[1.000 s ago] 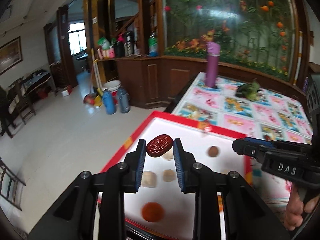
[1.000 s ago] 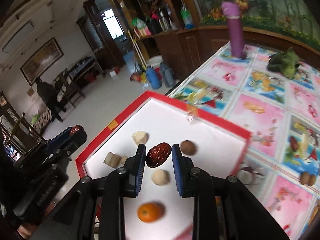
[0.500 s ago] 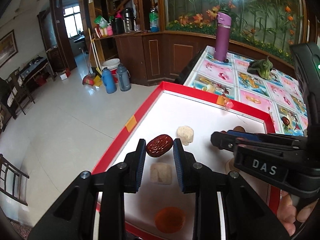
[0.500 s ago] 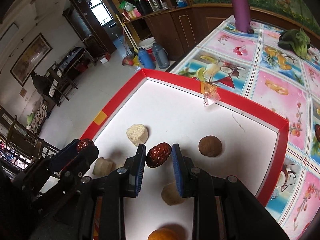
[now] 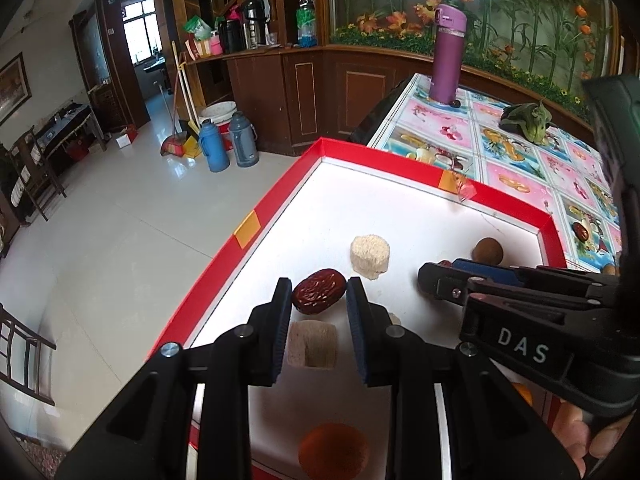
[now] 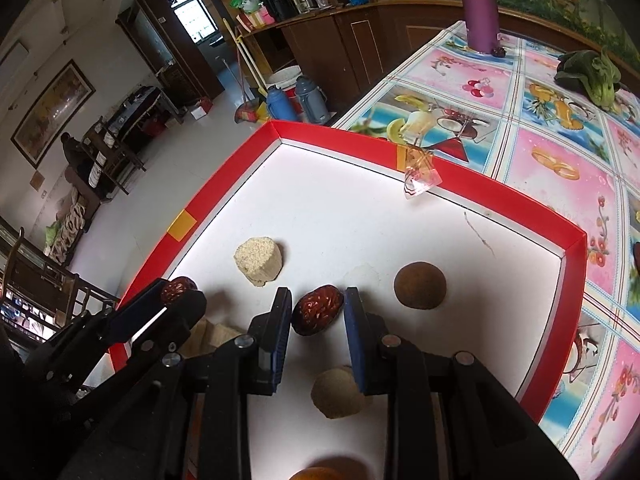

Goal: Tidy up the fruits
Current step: 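Carry both red dates over the tray and open both tools, then move both tools back to the tablecloth toward the brown round fruits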

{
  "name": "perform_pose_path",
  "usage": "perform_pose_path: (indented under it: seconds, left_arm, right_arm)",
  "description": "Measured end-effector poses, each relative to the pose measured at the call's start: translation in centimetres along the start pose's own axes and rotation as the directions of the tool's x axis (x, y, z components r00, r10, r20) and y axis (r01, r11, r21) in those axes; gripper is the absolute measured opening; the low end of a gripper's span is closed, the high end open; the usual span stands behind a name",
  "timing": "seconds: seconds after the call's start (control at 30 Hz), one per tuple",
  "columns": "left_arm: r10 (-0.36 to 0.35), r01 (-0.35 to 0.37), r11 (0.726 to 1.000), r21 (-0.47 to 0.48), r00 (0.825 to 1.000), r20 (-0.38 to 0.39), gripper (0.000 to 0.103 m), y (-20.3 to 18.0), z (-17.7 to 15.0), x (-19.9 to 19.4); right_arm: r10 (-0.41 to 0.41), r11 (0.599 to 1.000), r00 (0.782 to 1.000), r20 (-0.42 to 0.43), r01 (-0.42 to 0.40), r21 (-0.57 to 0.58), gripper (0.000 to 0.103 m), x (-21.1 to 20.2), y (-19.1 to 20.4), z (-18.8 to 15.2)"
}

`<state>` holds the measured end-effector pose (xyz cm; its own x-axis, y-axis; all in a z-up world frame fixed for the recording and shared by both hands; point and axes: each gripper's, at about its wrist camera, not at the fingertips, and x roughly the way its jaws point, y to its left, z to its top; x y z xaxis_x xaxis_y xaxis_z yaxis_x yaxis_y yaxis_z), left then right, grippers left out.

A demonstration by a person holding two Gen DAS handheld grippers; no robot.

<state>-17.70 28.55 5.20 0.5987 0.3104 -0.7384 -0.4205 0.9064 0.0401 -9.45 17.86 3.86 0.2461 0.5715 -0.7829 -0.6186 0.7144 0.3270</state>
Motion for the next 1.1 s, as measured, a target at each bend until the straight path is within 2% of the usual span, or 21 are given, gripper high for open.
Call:
perform_pose_path:
  seconds: [0.3,0.47,0.6,0.63,0.83,0.93,1.1]
  left_arm:
    - [0.020,-0.021,1.000,-0.023,0.999,-0.047,0.032,0.2,-0.1,0.8]
    - [0.047,-0.051,0.997,-0.055,0.996,-0.071,0.056,0.8,-0.3,0.9]
    - [0.048,-0.052,0.996,-0.067,0.997,-0.063,0.070,0.7,-0.2,0.1]
    - [0.053,-0.057,0.996,-0.064,0.997,-0.050,0.074,0.5,-0.1,-0.5]
    - [0.052,-0.051,0.998,-0.023,0.997,0.049,0.083,-1.1,0.5,-4.1]
    - [0.044,-0.044,0.999,-0.001,0.993,0.110,0.092,-2.4,0.6,-6.3]
    - [-0.040,0.026,0.995,0.099,0.988,0.150,0.095,-6.3,-0.1,-8.7]
  right_arm:
    - [-0.066,0.997,0.998,-0.013,0.066,-0.038,0.026,0.0,0.3,0.1]
    - [-0.059,0.998,0.998,-0.026,0.059,-0.010,0.033,-0.6,-0.7,0.0]
    - [-0.029,1.000,0.999,0.031,0.029,0.007,0.034,-2.8,-1.5,-0.3]
    - [-0.032,0.999,0.998,0.049,0.032,0.005,0.035,-3.5,-1.6,-0.3]
    - [-0.057,0.998,0.987,0.149,0.058,-0.001,0.039,-7.9,-3.7,-1.1]
    - [-0.075,0.997,0.976,0.203,0.069,0.039,0.045,-11.0,-6.6,-2.2]
    - [-0.161,0.984,0.947,0.279,0.132,0.120,0.049,-16.5,-12.9,-5.3]
